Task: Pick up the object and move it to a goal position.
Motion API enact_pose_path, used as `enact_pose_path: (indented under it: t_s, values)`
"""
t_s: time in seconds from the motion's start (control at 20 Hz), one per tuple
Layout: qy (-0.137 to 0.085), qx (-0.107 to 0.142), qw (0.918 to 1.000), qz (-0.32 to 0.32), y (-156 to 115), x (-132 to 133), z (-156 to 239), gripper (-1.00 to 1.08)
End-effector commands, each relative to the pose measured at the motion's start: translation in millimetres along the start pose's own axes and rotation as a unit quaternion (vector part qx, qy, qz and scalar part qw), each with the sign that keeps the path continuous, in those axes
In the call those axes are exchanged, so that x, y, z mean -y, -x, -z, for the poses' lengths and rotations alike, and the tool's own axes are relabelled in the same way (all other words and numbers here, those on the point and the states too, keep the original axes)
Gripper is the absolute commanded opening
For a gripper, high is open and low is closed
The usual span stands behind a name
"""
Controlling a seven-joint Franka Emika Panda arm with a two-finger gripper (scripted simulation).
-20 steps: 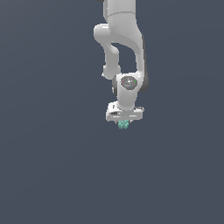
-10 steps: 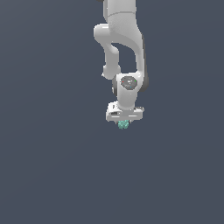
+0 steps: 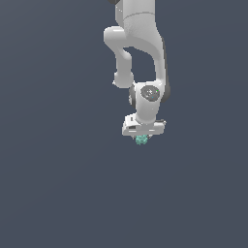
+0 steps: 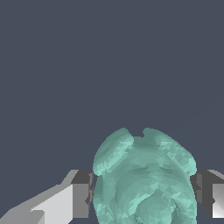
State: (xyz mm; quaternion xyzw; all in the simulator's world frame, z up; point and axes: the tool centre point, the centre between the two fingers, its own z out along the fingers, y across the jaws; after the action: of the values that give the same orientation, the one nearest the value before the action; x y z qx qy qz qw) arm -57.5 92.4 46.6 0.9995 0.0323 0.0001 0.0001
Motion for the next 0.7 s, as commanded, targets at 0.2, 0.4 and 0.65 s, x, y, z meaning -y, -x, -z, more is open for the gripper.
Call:
enact_pose_path:
  t_s: [0.2, 0.4, 0.65]
  values:
    - [0.000, 0.000, 1.0000, 0.000, -25.1, 38.3, 8.2, -1.00]
    - [0.000, 0.000, 1.0000, 0.000, -44.9, 67.0, 14.2, -1.00]
    - [0.000, 0.000, 1.0000, 0.000, -68.7, 100.8, 21.3, -1.00]
